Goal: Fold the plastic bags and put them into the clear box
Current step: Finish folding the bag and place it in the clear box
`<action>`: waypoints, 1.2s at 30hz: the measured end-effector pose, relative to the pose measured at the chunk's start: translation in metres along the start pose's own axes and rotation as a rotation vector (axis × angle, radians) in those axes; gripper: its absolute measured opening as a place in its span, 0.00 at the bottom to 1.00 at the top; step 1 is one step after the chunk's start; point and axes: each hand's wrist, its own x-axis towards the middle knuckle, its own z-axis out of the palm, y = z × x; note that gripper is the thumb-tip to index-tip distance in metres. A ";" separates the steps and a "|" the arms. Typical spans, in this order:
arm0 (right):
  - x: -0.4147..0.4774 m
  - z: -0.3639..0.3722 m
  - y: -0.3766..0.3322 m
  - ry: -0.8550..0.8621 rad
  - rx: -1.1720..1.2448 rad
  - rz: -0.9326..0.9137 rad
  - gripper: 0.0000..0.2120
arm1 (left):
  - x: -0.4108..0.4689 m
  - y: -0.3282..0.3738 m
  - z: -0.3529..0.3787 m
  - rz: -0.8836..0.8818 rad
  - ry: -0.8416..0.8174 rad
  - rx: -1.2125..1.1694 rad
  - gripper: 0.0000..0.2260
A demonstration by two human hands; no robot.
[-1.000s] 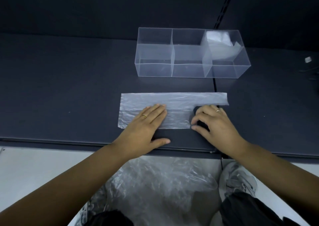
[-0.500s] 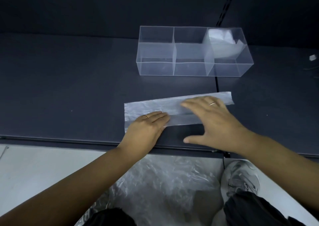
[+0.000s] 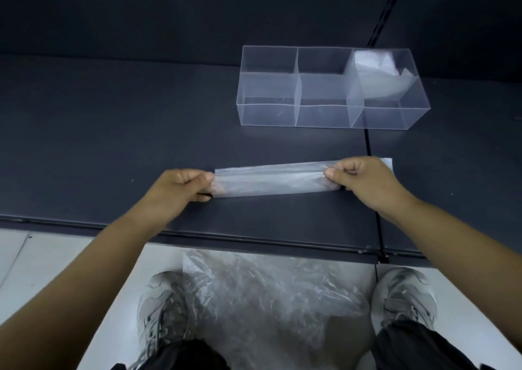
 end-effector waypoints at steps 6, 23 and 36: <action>0.014 0.002 -0.009 0.065 -0.075 0.131 0.13 | -0.005 0.001 0.020 0.263 0.466 0.408 0.11; -0.012 0.043 -0.015 0.270 -0.740 -0.508 0.23 | -0.030 -0.025 0.104 0.462 -0.102 1.328 0.35; 0.014 -0.037 0.033 0.208 -0.754 -0.156 0.19 | -0.029 -0.024 0.103 0.493 -0.091 1.341 0.35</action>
